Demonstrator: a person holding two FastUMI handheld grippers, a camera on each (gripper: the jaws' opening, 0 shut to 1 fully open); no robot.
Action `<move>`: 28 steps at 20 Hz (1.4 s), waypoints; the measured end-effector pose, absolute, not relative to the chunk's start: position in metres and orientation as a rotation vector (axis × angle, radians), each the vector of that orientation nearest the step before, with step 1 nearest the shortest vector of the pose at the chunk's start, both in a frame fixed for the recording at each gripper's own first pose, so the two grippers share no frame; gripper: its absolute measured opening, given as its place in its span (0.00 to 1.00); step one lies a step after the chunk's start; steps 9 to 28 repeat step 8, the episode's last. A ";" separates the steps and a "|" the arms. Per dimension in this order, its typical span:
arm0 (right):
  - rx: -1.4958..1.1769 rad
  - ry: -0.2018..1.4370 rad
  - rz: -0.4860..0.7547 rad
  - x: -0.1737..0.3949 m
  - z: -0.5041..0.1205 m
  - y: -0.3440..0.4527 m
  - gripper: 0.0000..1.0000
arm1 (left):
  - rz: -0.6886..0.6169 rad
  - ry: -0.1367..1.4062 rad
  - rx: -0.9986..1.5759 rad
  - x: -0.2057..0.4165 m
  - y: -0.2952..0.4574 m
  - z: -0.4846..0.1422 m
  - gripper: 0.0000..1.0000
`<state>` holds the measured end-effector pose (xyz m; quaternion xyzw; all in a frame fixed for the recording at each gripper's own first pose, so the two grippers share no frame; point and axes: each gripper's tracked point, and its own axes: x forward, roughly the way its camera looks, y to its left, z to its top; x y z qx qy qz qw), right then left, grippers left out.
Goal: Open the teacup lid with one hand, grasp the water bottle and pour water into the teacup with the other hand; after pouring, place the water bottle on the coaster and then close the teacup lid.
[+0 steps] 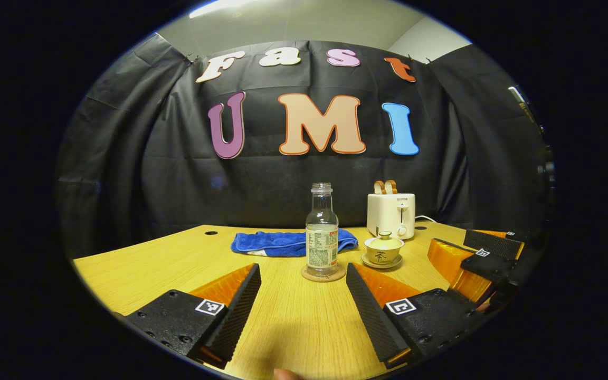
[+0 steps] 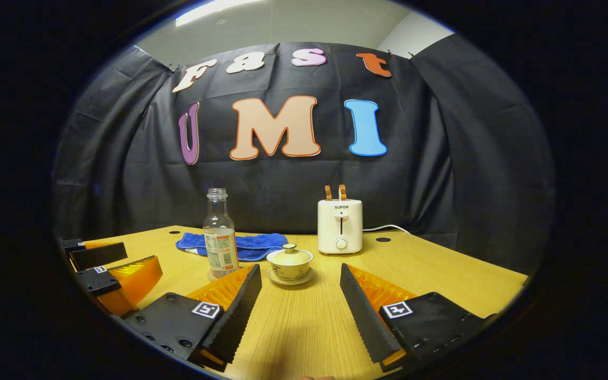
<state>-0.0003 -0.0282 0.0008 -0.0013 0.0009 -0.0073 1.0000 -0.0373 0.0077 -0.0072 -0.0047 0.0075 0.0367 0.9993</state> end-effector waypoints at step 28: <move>-0.001 0.001 0.010 -0.033 0.000 -0.015 0.92 | 0.073 0.015 -0.010 -0.054 -0.005 -0.007 0.94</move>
